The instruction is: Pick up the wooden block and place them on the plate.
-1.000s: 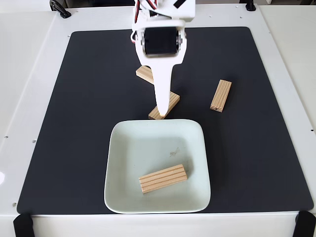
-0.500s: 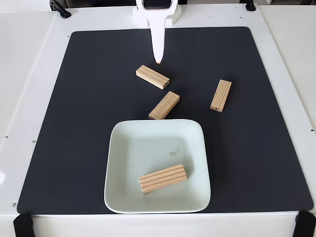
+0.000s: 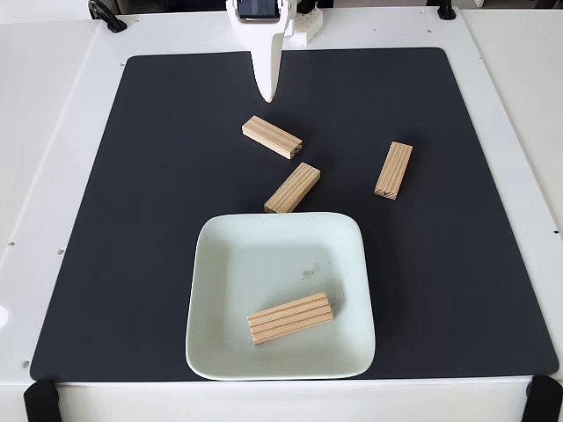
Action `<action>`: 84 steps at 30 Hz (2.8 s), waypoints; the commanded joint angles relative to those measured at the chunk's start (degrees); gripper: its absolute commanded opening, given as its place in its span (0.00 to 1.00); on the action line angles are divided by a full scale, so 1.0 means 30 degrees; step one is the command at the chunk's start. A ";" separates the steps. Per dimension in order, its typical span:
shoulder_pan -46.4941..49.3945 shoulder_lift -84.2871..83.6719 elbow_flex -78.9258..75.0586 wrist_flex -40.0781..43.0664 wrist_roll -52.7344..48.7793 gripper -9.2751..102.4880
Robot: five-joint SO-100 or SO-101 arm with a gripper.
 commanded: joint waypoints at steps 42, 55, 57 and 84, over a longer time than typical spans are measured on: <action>-0.0820 -0.6855 -0.4512 0.2930 0.8467 0.27; -0.0879 -0.7705 -0.4219 0.2930 0.8203 0.27; -0.0879 -0.7969 -0.4277 0.2930 0.8174 0.27; -0.0439 -0.9492 -0.5566 0.2930 0.8145 0.27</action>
